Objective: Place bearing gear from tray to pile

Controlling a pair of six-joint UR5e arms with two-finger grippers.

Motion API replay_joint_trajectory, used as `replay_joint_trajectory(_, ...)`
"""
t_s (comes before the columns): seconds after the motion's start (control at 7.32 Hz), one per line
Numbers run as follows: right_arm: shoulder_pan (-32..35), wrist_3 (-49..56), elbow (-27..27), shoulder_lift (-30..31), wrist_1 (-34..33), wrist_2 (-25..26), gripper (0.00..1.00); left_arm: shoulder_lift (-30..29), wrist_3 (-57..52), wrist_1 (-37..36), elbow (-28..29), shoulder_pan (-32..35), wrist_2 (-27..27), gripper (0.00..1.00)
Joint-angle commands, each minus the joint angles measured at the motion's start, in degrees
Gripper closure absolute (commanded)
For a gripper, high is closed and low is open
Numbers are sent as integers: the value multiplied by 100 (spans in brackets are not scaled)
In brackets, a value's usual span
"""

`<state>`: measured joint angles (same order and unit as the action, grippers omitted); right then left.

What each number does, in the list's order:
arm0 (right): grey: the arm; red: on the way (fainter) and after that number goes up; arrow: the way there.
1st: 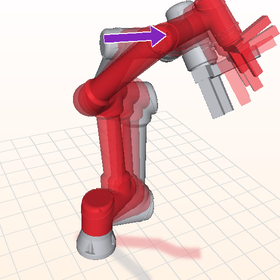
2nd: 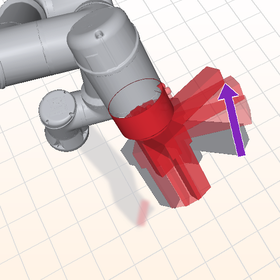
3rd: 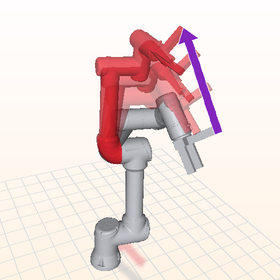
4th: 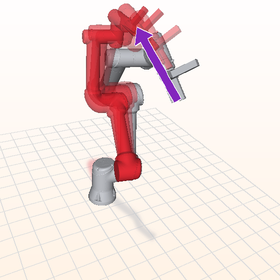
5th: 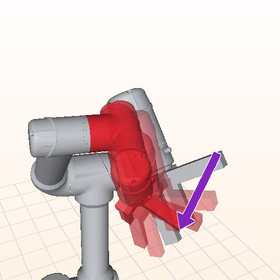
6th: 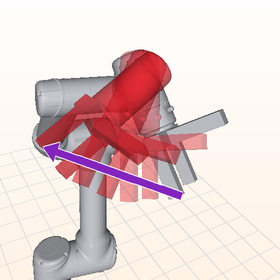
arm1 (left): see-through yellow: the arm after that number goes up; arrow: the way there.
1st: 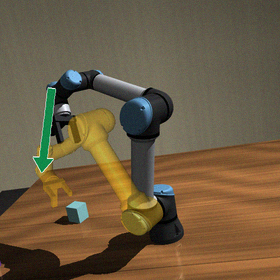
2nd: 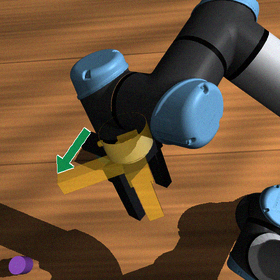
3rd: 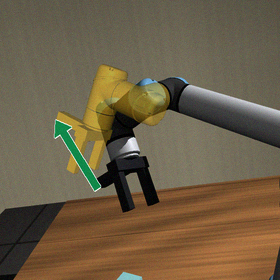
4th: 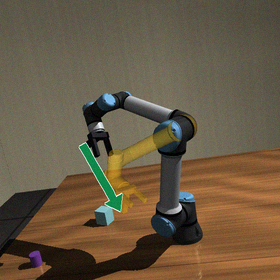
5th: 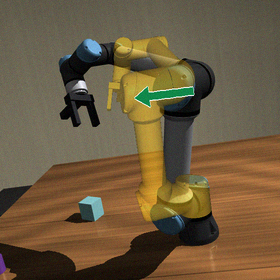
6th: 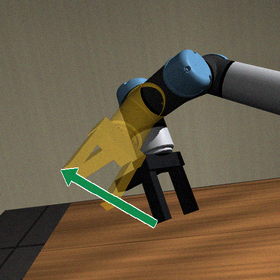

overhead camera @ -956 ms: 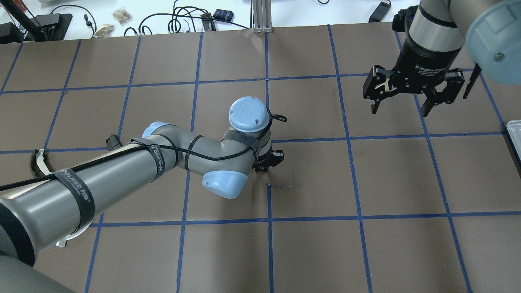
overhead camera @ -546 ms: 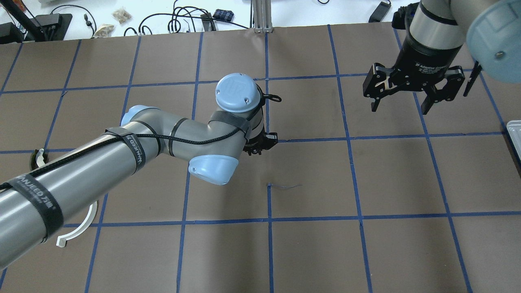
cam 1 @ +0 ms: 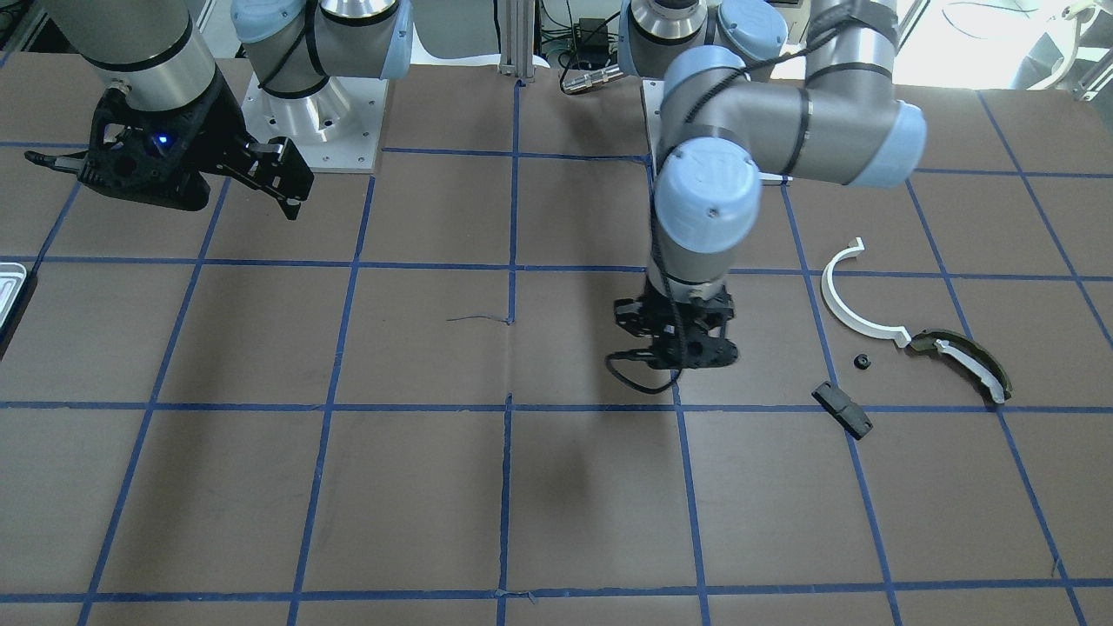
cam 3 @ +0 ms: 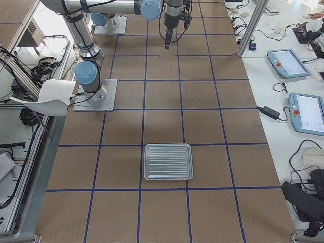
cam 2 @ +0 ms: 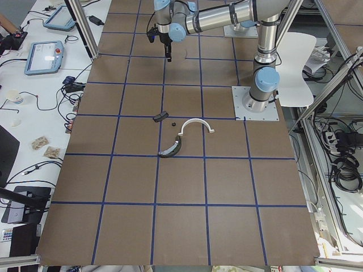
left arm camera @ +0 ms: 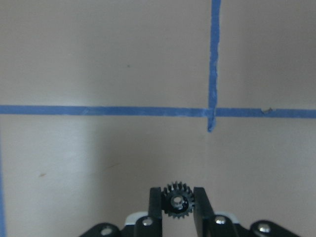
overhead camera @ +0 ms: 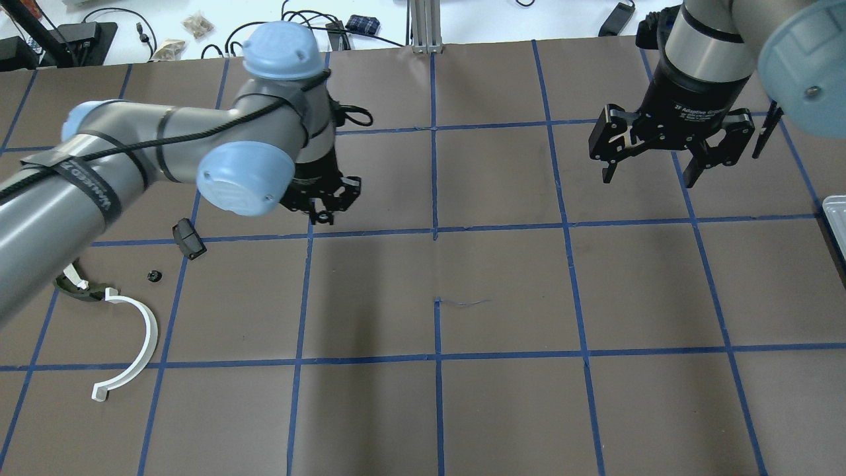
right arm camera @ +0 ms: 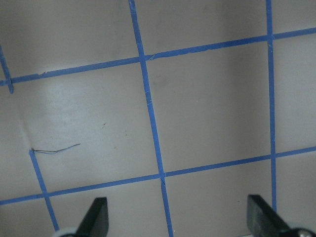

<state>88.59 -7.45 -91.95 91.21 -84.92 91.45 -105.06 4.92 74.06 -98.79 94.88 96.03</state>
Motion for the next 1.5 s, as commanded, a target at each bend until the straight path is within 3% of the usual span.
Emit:
replay_joint_trajectory(0.0,1,7,-16,19,1,-145,0,-146,-1969,-275,-140,-1404,82,100)
replay_joint_trajectory(0.41,1,7,-34,28,1,-136,0,-566,-3905,-961,-447,-3102,65,100)
replay_joint_trajectory(0.68,1,7,-43,37,1,-136,0,-805,-4821,-1516,-544,-3570,65,100)
replay_joint_trajectory(1.37,1,7,-51,28,-7,-128,0,-752,-4825,-1464,-782,-3757,56,100)
